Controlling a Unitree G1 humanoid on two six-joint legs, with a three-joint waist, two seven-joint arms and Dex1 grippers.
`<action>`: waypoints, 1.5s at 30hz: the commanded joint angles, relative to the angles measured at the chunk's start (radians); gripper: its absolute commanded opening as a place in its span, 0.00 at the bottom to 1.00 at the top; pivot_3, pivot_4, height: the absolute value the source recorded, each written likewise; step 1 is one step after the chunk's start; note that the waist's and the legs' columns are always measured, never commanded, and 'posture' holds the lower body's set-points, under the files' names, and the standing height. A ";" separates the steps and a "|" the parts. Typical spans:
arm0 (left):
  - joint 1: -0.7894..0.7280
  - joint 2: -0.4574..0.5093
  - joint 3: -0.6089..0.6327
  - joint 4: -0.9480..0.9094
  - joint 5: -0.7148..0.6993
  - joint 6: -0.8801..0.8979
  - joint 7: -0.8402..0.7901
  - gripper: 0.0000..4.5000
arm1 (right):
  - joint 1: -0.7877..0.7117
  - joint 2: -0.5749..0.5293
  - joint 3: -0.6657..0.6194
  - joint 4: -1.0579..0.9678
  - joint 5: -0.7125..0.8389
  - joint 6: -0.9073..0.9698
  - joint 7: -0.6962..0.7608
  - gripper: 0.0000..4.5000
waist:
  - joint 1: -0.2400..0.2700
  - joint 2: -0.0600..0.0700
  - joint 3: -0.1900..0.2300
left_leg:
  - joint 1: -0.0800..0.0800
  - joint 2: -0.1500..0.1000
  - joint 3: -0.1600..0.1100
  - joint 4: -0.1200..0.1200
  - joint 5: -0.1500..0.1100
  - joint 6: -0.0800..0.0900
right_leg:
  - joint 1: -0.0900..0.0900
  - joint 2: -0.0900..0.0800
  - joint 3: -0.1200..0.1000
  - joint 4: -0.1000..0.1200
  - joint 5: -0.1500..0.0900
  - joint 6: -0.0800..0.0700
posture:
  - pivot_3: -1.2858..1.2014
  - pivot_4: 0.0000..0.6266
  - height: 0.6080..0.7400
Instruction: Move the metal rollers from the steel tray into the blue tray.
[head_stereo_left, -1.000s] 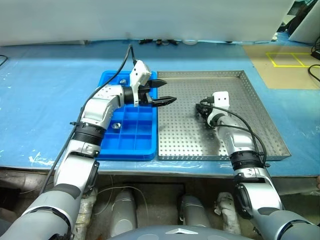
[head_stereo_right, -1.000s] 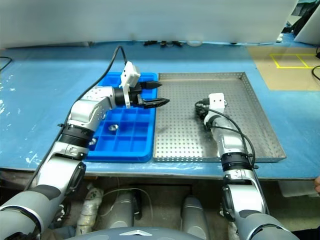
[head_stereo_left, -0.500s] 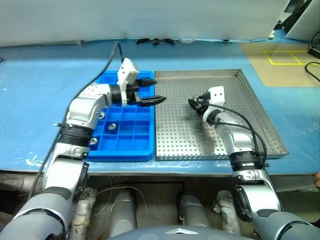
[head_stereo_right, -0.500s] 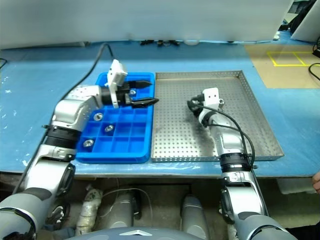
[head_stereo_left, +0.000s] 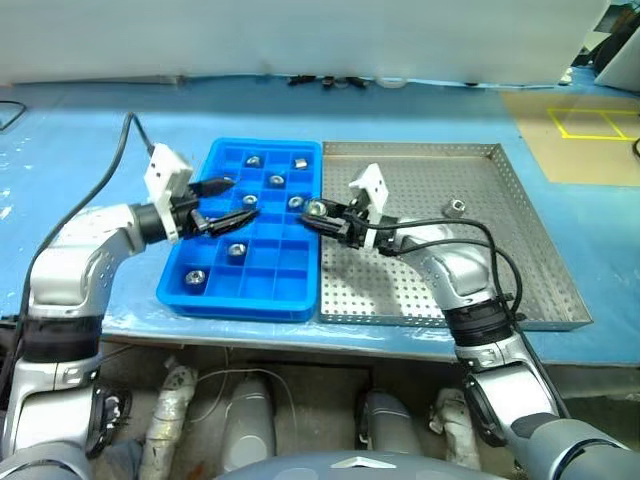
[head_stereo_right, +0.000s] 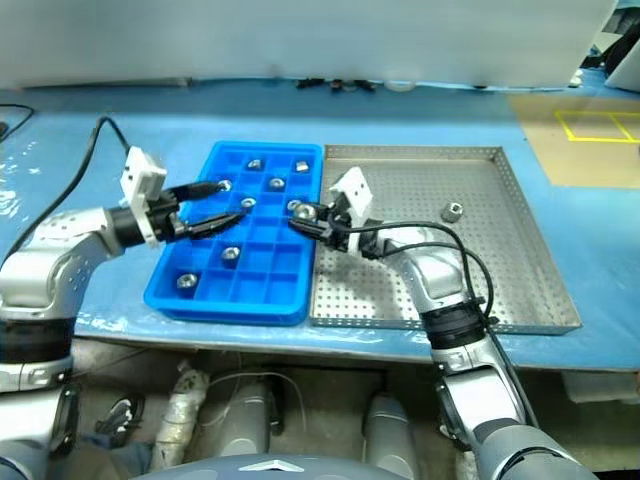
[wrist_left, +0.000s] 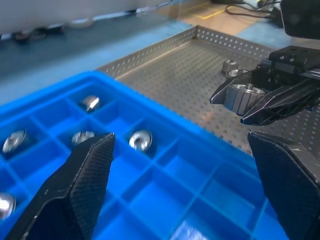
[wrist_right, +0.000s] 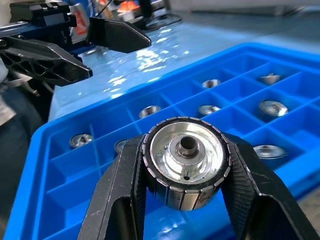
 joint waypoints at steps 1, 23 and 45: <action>0.072 0.035 0.077 -0.099 -0.047 0.026 0.034 1.00 | -0.039 0.011 0.010 -0.002 0.006 -0.025 0.041 0.37 | 0.008 0.000 0.000 | 0.000 0.000 0.000 0.000 0.000 0.000 | 0.000 0.000 0.000 0.000 0.000 0.000 | 0.58 0.24 1.00; 0.185 0.071 0.058 -0.110 -0.075 -0.010 0.040 1.00 | -0.042 0.126 0.071 0.108 -0.082 -0.093 0.026 0.37 | 0.028 -0.001 0.000 | 0.001 0.001 -0.002 -0.002 0.003 -0.005 | -0.001 0.002 0.003 0.004 0.000 0.000 | 0.58 0.24 1.00; 0.144 0.075 0.041 -0.096 -0.083 -0.003 0.059 1.00 | -0.325 0.335 0.037 0.679 -0.286 -0.427 -0.171 0.37 | 0.009 -0.002 -0.001 | 0.001 0.002 -0.003 -0.002 0.005 -0.009 | -0.004 0.002 0.004 0.010 0.000 -0.002 | 0.58 0.24 1.00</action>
